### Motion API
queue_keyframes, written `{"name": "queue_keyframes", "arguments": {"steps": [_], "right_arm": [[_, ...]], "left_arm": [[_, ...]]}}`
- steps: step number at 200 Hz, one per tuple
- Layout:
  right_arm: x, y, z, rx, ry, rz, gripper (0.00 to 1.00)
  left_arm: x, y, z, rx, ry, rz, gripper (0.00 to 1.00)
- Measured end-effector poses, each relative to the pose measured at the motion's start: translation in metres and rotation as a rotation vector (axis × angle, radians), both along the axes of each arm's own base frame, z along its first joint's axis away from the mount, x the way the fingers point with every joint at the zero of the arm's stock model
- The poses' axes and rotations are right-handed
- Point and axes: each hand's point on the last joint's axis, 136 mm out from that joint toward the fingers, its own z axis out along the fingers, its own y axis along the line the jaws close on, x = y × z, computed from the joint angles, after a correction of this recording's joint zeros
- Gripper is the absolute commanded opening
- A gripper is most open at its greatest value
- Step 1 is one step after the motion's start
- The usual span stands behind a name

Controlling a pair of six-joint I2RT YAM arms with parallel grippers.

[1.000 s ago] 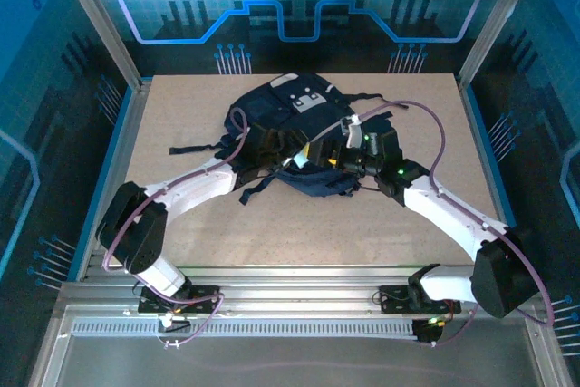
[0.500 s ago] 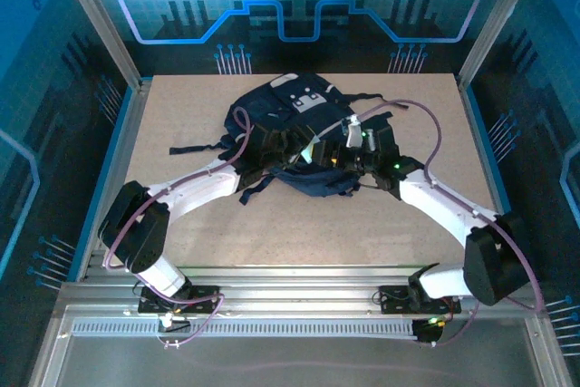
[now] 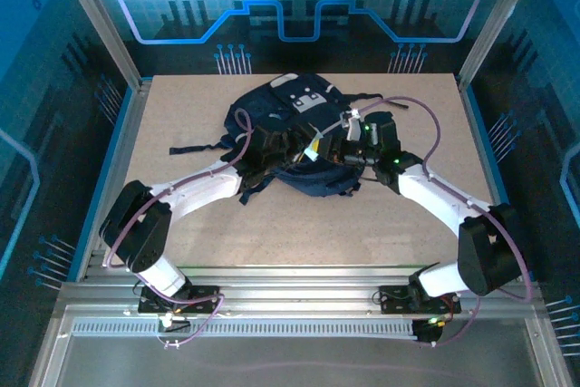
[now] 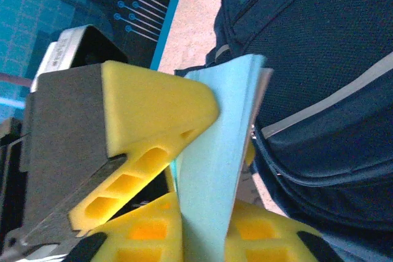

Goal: Pack the student bag

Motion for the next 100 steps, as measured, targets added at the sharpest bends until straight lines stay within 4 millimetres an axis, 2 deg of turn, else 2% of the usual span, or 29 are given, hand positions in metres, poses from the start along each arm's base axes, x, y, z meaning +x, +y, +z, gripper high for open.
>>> {"name": "queue_keyframes", "arguments": {"steps": [21, 30, 45, 68, 100], "right_arm": [[0.001, -0.003, 0.0, 0.001, -0.001, -0.003, 0.05], [0.002, -0.005, -0.002, -0.005, 0.005, -0.009, 0.04], [0.005, -0.014, -0.005, -0.018, 0.016, -0.03, 0.02], [0.01, -0.035, -0.008, -0.044, 0.031, -0.082, 0.01], [0.013, -0.077, -0.007, -0.089, 0.053, -0.18, 0.01]], "left_arm": [[0.001, -0.001, 0.0, -0.001, -0.005, -0.001, 0.82], [0.001, -0.001, 0.0, 0.023, -0.017, -0.014, 0.86], [0.003, 0.0, 0.002, 0.079, -0.025, -0.035, 0.87], [0.013, 0.002, 0.016, 0.158, -0.082, -0.07, 0.87], [0.03, 0.007, 0.03, 0.324, -0.166, -0.15, 0.86]]}}
